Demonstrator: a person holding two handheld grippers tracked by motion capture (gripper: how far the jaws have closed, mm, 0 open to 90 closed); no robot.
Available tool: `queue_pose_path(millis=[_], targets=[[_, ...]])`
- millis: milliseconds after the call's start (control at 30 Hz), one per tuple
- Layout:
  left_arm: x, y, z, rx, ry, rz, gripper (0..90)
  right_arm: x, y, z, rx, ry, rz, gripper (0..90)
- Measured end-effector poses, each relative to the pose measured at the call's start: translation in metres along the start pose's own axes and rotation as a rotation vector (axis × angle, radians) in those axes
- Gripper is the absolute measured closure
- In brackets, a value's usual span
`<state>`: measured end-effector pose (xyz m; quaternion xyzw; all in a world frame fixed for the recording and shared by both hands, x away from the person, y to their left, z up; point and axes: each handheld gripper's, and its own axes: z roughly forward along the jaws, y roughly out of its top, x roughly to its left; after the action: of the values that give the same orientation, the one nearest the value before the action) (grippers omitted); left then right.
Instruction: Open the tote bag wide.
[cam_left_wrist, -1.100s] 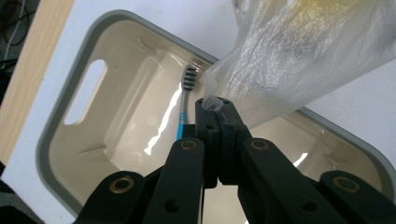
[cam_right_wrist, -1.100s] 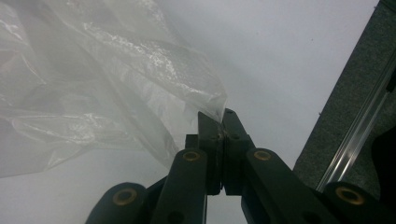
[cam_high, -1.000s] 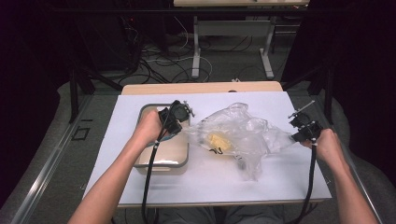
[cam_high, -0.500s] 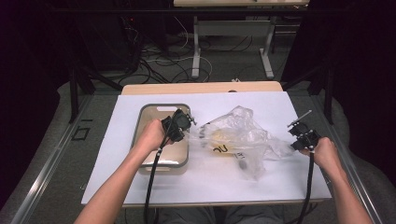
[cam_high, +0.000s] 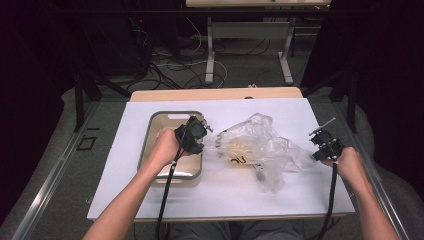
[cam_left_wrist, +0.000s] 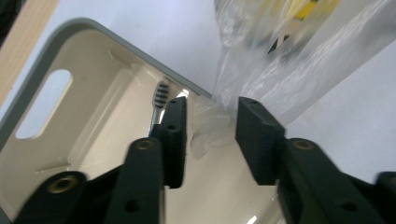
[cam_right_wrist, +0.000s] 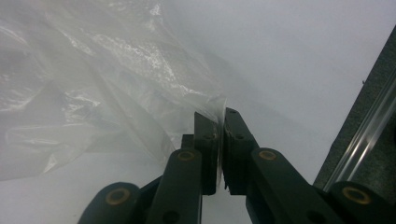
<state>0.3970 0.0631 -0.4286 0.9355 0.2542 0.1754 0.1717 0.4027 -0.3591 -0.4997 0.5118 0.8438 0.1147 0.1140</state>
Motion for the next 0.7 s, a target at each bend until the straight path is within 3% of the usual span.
queue_pose_path(millis=[233,300,333,433,500,700], targets=[[-0.018,0.005,-0.017,-0.099,0.009,0.014,36.6,0.002,0.001,-0.018,-0.049,0.044,-0.007,71.5],[-0.025,0.007,-0.018,-0.124,0.007,0.022,32.8,0.004,0.002,-0.023,-0.071,0.022,-0.011,65.4],[-0.028,0.008,-0.019,-0.131,0.003,0.029,31.0,0.005,0.003,-0.026,-0.086,0.045,-0.012,61.7],[-0.037,0.011,-0.019,-0.163,-0.001,0.02,25.9,0.008,0.005,-0.036,-0.117,0.034,-0.031,53.2],[-0.042,0.013,-0.019,-0.193,0.0,0.015,22.1,0.013,0.008,-0.041,-0.15,0.065,-0.005,46.9],[-0.058,0.015,-0.014,-0.275,0.004,-0.026,18.4,0.02,0.017,-0.058,-0.255,0.094,-0.062,33.9]])
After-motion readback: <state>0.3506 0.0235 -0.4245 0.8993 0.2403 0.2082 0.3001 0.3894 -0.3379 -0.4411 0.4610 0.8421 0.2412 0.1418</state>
